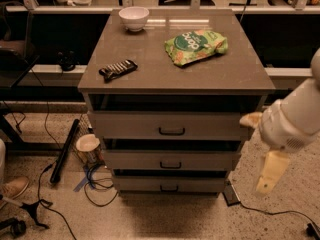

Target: Open bottom drawer

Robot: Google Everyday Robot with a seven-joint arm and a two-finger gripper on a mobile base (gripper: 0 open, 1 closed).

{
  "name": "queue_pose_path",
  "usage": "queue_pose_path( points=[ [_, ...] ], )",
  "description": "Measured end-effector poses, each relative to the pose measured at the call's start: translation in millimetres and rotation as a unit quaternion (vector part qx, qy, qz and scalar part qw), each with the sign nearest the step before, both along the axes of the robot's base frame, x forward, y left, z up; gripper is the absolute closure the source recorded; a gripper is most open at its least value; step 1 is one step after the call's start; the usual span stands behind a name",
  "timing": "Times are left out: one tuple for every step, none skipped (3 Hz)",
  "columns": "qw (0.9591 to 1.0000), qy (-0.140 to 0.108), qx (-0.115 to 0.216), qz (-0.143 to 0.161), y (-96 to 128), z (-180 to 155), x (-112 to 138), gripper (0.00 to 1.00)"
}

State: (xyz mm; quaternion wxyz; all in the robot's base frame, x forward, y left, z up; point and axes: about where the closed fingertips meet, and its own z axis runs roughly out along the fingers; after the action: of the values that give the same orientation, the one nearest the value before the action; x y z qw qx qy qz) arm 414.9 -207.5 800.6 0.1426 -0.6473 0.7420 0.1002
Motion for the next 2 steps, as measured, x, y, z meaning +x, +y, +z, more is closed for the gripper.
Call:
queue_pose_path(
  points=[
    [0.9966, 0.075, 0.030, 0.011, 6, -104, -22, 0.00],
    [0.9945, 0.097, 0.038, 0.012, 7, -127, -26, 0.00]
  ],
)
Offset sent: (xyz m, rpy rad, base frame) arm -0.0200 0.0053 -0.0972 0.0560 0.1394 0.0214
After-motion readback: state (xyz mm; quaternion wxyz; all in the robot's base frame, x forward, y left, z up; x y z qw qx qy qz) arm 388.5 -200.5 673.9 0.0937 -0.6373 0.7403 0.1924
